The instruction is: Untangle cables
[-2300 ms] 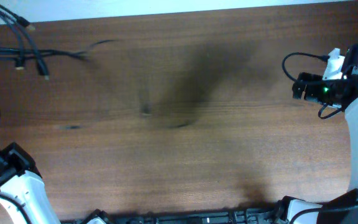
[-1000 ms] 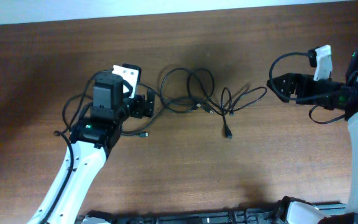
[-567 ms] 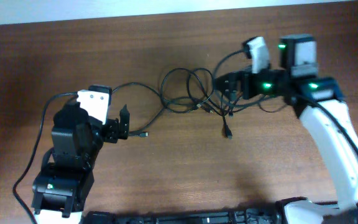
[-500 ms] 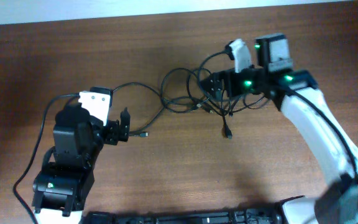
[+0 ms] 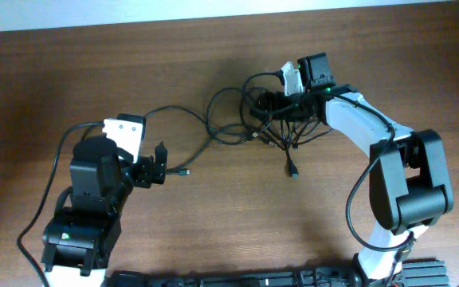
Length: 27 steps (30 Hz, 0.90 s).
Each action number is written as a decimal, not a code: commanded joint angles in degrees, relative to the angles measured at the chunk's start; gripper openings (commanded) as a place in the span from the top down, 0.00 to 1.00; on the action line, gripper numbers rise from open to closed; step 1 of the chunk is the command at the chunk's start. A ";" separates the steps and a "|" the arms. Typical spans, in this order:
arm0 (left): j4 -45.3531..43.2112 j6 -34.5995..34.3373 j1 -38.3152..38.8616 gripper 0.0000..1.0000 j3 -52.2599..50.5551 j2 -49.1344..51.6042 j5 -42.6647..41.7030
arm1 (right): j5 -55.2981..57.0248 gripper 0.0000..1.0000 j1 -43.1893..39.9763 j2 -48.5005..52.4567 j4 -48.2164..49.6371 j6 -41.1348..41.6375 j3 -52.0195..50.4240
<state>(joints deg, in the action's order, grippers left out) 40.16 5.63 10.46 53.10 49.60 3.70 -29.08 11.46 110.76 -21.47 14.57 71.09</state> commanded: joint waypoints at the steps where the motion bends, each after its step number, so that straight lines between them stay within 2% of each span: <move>1: 0.07 0.94 -0.24 0.01 0.09 -0.07 0.63 | 3.15 0.01 0.09 0.33 1.42 -2.12 0.17; 5: 0.07 0.94 -0.24 0.01 0.09 -0.07 0.63 | 4.72 0.01 0.09 2.27 4.04 -2.08 0.17; 8: 1.31 0.94 -0.24 0.01 0.09 -0.07 0.63 | 2.54 0.09 0.11 5.99 6.73 -2.01 0.17; 10: 1.57 0.94 -0.24 0.01 0.09 -0.07 0.63 | 2.34 0.25 0.15 7.17 7.96 -2.03 0.17; 11: 1.60 0.94 -0.24 0.01 0.09 -0.07 0.63 | 2.32 0.42 0.15 7.28 8.35 -2.01 0.17; 12: 1.73 0.94 -0.24 0.01 0.09 -0.07 0.63 | 2.05 0.53 0.15 7.28 8.52 -2.01 0.17; 13: 1.99 0.94 -0.24 0.01 0.09 -0.07 0.63 | 1.18 0.69 0.15 7.28 8.68 -2.03 0.17; 16: 2.40 0.94 -0.24 0.01 0.09 -0.07 0.63 | -0.52 0.96 0.15 7.28 8.92 -2.05 0.17; 19: 2.40 0.94 -0.24 0.01 0.09 -0.07 0.63 | -1.97 0.96 0.02 6.99 8.81 -2.05 0.70; 21: 2.40 0.94 -0.24 0.01 0.09 -0.07 0.63 | -1.97 0.96 0.04 3.96 5.05 -2.08 3.65; 25: 2.40 0.94 -0.24 0.01 0.09 -0.07 0.63 | -1.16 0.96 0.15 -8.02 -8.87 -5.70 17.07; 27: 2.40 0.94 -0.24 0.01 0.09 -0.07 0.63 | 0.28 0.96 0.15 -13.53 -12.79 -6.25 23.08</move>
<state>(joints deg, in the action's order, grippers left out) 42.65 5.63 10.46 53.10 49.60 3.70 -29.78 11.46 105.14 -32.10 10.46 87.50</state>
